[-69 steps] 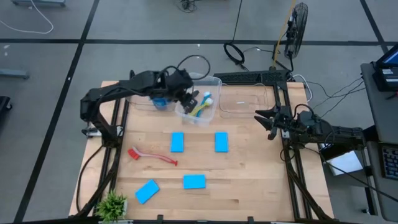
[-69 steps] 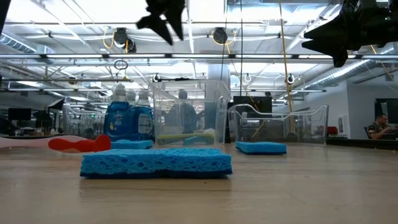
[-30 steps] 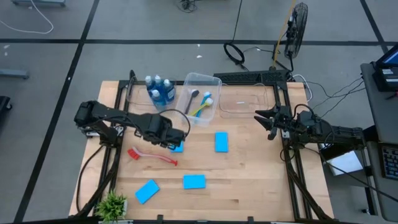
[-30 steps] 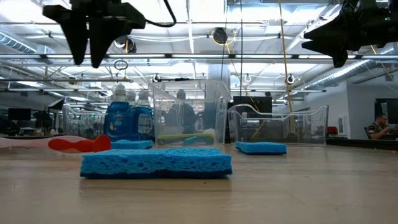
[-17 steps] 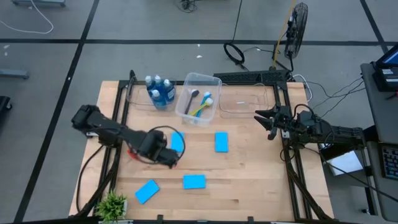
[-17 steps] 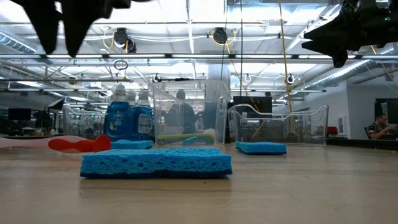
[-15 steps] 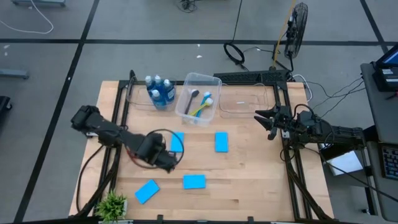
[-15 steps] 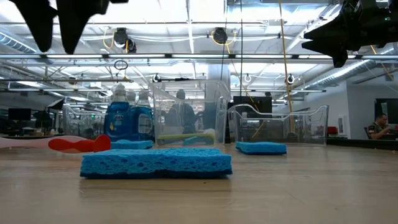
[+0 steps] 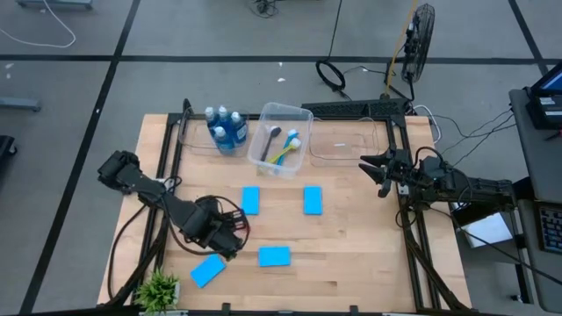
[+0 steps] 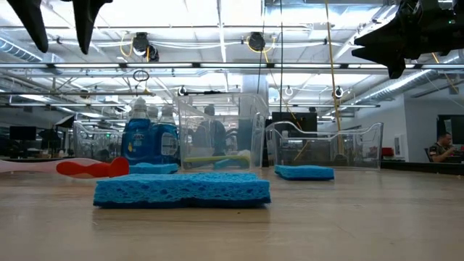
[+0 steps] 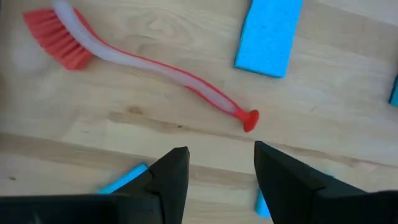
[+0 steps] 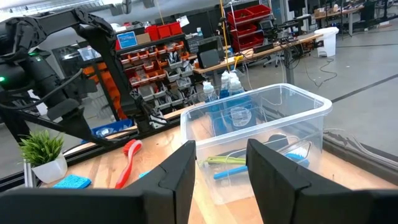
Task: Pick & Place Kitchen Sink Supplies
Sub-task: Put the red dish brush into the transparent container
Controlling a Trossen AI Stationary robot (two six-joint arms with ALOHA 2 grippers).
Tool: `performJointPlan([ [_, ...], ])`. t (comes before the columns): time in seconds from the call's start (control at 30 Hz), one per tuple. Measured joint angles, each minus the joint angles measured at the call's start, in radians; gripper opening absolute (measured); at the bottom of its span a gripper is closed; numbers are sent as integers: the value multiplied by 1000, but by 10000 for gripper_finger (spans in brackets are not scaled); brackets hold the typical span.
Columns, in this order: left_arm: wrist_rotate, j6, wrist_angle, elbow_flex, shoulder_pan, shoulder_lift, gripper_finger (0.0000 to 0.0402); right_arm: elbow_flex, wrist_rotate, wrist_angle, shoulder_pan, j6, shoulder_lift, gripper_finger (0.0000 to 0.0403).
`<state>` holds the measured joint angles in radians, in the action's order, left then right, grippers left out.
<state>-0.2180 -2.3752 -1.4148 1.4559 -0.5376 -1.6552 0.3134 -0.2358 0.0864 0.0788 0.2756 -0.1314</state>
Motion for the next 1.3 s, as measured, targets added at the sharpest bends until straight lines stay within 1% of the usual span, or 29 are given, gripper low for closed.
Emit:
performJointPlan([
  [0.17, -2, -2, 23, 0, 59, -2, 184, 0, 1, 0, 0, 0, 0, 130],
  [0.37, -2, -3, 20, 0, 119, -35, 184, 0, 1, 0, 0, 0, 0, 130],
  [0.83, 8, -9, 26, 0, 157, -108, 184, 0, 2, 0, 0, 0, 0, 130],
  [0.93, 8, -9, 24, 0, 159, -109, 184, 0, 2, 0, 0, 0, 0, 130],
  [1.07, 12, -9, -13, 0, 161, -109, 184, 0, 2, 0, 0, 0, 0, 130],
  [1.3, 56, -9, -80, 0, 161, -106, 184, 0, 2, 0, 0, 0, 0, 130],
])
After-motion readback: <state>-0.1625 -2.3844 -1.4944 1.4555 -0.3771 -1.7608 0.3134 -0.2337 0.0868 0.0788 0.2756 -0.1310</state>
